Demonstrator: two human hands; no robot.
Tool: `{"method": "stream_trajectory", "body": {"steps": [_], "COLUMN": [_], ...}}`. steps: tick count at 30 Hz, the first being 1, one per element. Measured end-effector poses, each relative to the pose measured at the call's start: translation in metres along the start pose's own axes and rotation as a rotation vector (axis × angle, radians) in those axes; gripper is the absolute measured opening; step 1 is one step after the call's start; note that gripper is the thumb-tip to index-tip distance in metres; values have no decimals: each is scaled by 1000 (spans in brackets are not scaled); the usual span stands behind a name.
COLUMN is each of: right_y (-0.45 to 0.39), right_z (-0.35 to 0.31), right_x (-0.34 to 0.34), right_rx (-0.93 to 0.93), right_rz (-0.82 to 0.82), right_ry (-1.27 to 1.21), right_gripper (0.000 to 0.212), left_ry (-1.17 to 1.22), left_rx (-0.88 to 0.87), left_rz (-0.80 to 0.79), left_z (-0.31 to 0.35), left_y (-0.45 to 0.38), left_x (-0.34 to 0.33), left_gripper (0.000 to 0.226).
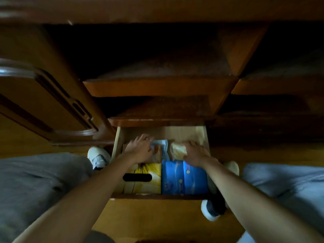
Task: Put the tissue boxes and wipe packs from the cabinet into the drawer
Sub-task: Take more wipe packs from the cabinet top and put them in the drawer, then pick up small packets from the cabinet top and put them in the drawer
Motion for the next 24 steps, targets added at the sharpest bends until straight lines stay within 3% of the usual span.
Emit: {"method": "stream_trajectory", "body": {"steps": [4,7,10,15,17,21,24], "right_y": [39,91,155,234,238,196,181], "right_z": [-15,-26,-36,-43,-40,-16,-8], "right_x": [64,161,276,412,447,470,477], "right_rx": [87,201,287,328,286,117,91], "right_rz": [40,296,639,1086,1188,999,1084], "right_ry": [-225,-350,-293,-141,-40,55,118], "right_gripper": [62,39,23,21,22,34,31], "left_ry": [58,-14,-60,21,15,3,11], "left_rx": [-105,-255,-433,-581,-529,-388,-334], "left_rz": [142,375,680,1093,1099,972,903], "left_z": [42,94,146,189,196,195,192], "left_y": [34,83,139,196,183,131,87], "left_x": [80,167,267,404,436,464,472], "left_gripper": [47,32,23,17,19,26,30]}}
Point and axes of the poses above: each hand's wrist, its own y-axis away from the middle knuckle, its own x-axis out of the back of the hand, z = x × y, the point moved 10 cm from there along -y, towards the middle knuckle, and after that the axes turned 7 degrees about y, right-handed, at the moved point
